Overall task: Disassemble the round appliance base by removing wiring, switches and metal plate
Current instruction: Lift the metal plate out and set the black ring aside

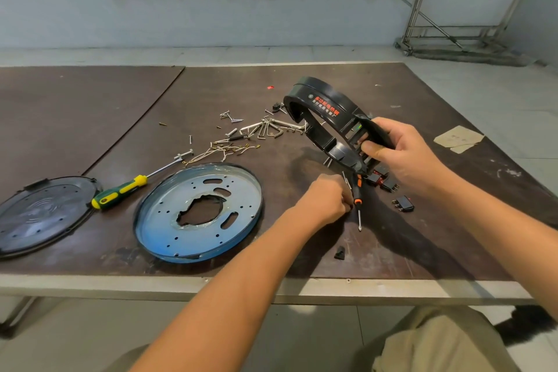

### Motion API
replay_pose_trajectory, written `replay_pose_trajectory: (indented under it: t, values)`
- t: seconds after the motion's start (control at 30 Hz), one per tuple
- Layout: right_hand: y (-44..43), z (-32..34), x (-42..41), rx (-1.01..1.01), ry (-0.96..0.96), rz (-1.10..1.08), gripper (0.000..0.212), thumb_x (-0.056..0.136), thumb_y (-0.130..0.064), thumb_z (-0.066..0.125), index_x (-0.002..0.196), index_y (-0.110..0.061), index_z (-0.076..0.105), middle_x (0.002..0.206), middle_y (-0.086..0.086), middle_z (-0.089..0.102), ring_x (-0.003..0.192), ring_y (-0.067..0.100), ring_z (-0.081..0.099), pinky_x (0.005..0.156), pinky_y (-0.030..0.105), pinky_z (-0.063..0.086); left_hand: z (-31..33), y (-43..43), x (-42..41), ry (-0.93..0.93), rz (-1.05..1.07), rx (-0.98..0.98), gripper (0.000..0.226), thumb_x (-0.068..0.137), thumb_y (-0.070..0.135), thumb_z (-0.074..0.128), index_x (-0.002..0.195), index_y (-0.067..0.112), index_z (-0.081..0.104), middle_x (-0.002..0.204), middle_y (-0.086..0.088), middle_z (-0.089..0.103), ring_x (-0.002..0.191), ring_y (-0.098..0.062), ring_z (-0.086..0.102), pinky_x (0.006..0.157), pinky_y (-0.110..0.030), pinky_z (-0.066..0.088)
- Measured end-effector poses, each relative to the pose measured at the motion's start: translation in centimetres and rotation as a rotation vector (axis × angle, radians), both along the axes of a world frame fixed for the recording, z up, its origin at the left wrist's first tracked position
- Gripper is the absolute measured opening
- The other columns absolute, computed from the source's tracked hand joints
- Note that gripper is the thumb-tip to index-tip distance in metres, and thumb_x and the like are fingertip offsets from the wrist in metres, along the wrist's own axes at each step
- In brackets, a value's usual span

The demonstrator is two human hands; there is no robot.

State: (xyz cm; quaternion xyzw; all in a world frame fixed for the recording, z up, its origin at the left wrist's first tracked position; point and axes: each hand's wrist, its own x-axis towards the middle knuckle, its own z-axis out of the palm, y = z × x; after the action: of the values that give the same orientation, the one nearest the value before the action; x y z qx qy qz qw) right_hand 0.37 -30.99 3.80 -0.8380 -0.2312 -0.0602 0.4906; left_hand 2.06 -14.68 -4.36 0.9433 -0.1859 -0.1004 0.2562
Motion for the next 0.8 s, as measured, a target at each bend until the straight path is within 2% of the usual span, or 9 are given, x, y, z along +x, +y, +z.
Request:
replay_pose_trajectory:
  t: [0.1, 0.27, 0.43, 0.53, 0.6, 0.67, 0.73, 0.8]
  values:
    - [-0.6, -0.1, 0.3, -0.009, -0.014, -0.003, 0.01, 0.101, -0.004, 0.059, 0.106, -0.008, 0.067, 0.098, 0.012, 0.066, 0.097, 0.029, 0.064, 0.091, 0.045, 0.054, 0.2, -1.3, 0.3, -0.014, 0.063, 0.022, 0.022, 0.095, 0.012, 0.062, 0.113, 0.013, 0.075, 0.116, -0.007, 0.069, 0.106, -0.023, 0.065, 0.092, -0.031, 0.053]
    - [-1.4, 0.0, 0.6, -0.027, -0.036, -0.007, 0.009, 0.1, -0.004, 0.06, 0.103, -0.008, 0.067, 0.094, 0.009, 0.065, 0.094, 0.028, 0.062, 0.09, 0.043, 0.052, 0.4, -3.8, 1.2, 0.047, 0.159, -0.032, 0.021, 0.094, 0.019, 0.069, 0.113, 0.018, 0.075, 0.117, -0.006, 0.069, 0.109, -0.023, 0.065, 0.099, -0.037, 0.054]
    - [-1.7, 0.1, 0.6, -0.048, -0.021, 0.008, 0.012, 0.099, -0.002, 0.061, 0.1, -0.013, 0.067, 0.091, 0.004, 0.065, 0.092, 0.023, 0.064, 0.087, 0.035, 0.053, 0.5, -3.8, 0.2, 0.011, 0.092, -0.01, 0.032, 0.096, 0.019, 0.064, 0.128, 0.012, 0.066, 0.124, -0.011, 0.065, 0.114, -0.028, 0.063, 0.101, -0.039, 0.052]
    - [-1.0, 0.0, 0.5, -0.049, -0.038, 0.044, 0.022, 0.097, 0.006, 0.061, 0.096, -0.016, 0.065, 0.088, 0.004, 0.063, 0.083, 0.013, 0.06, 0.08, 0.024, 0.05, 0.2, 0.3, -1.3, -0.21, 0.094, 0.177, 0.027, 0.095, 0.021, 0.06, 0.117, 0.008, 0.066, 0.121, -0.012, 0.058, 0.112, -0.029, 0.057, 0.096, -0.041, 0.051]
    - [-0.2, -0.2, 0.4, -0.083, -0.073, 0.075, 0.028, 0.095, 0.01, 0.062, 0.093, -0.019, 0.064, 0.083, -0.008, 0.062, 0.077, 0.003, 0.056, 0.075, 0.017, 0.045, -0.1, 4.1, -2.6, -0.371, 0.105, 0.366, 0.025, 0.092, 0.022, 0.061, 0.112, 0.008, 0.067, 0.12, -0.013, 0.057, 0.111, -0.031, 0.053, 0.096, -0.042, 0.047]
    - [1.0, -0.5, 0.3, -0.16, -0.104, 0.095, 0.032, 0.093, 0.01, 0.064, 0.093, -0.022, 0.063, 0.079, -0.019, 0.062, 0.075, -0.003, 0.056, 0.071, 0.011, 0.042, -0.4, 7.3, -3.9, -0.466, 0.184, 0.504, 0.022, 0.092, 0.017, 0.054, 0.111, 0.01, 0.063, 0.117, -0.012, 0.055, 0.111, -0.031, 0.049, 0.105, -0.044, 0.039]
    - [2.1, -1.1, 0.2, -0.242, -0.147, 0.113, 0.031, 0.091, 0.01, 0.067, 0.094, -0.021, 0.063, 0.078, -0.015, 0.061, 0.075, -0.003, 0.055, 0.07, 0.012, 0.04, -0.6, 9.5, -5.5, -0.499, 0.28, 0.622, 0.033, 0.092, 0.013, 0.043, 0.123, 0.009, 0.051, 0.117, -0.013, 0.051, 0.111, -0.034, 0.047, 0.108, -0.047, 0.033]
    - [3.4, -1.6, 0.2, -0.324, -0.19, 0.142, 0.025, 0.089, 0.01, 0.067, 0.093, -0.014, 0.065, 0.079, -0.006, 0.061, 0.074, 0.003, 0.053, 0.07, 0.013, 0.04, -1.0, 11.0, -7.0, -0.441, 0.328, 0.665, 0.048, 0.096, 0.013, 0.036, 0.144, 0.005, 0.034, 0.123, -0.016, 0.051, 0.114, -0.037, 0.049, 0.105, -0.049, 0.036]
